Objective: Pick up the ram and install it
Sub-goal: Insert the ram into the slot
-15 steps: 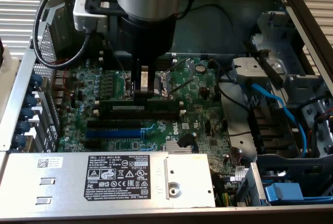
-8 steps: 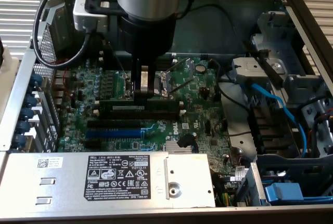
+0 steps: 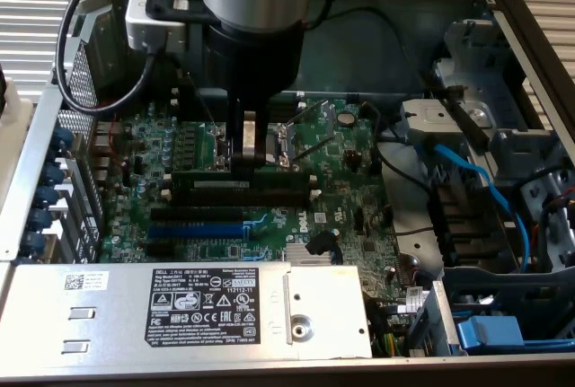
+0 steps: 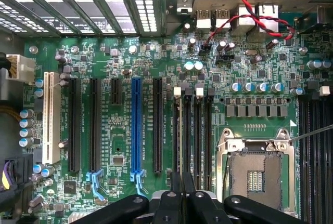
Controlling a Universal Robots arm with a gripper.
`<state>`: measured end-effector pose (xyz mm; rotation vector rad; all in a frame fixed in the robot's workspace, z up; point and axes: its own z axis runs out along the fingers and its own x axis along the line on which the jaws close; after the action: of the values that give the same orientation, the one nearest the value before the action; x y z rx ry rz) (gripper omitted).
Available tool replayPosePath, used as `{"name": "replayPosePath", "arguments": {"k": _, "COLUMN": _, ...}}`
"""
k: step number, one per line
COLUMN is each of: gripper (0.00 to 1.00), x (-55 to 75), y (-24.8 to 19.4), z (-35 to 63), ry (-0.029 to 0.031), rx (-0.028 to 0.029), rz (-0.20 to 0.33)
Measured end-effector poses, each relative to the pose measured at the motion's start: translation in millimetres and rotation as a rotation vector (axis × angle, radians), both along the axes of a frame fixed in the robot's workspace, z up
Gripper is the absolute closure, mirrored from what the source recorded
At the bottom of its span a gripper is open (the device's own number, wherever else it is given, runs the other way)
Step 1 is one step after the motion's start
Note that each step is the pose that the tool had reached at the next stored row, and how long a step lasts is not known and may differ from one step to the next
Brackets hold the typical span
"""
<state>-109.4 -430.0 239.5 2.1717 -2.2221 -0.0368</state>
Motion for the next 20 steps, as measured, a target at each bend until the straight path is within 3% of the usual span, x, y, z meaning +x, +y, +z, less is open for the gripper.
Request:
{"name": "replayPosePath", "arguments": {"k": 14, "gripper": 0.88, "x": 0.4, "y": -1.3, "z": 0.2, "ry": 0.0002, "rx": -0.0002, "rz": -0.018}}
{"name": "replayPosePath", "arguments": {"k": 20, "gripper": 0.88, "x": 0.4, "y": -1.3, "z": 0.1, "ry": 0.0001, "rx": -0.004, "rz": -0.016}}
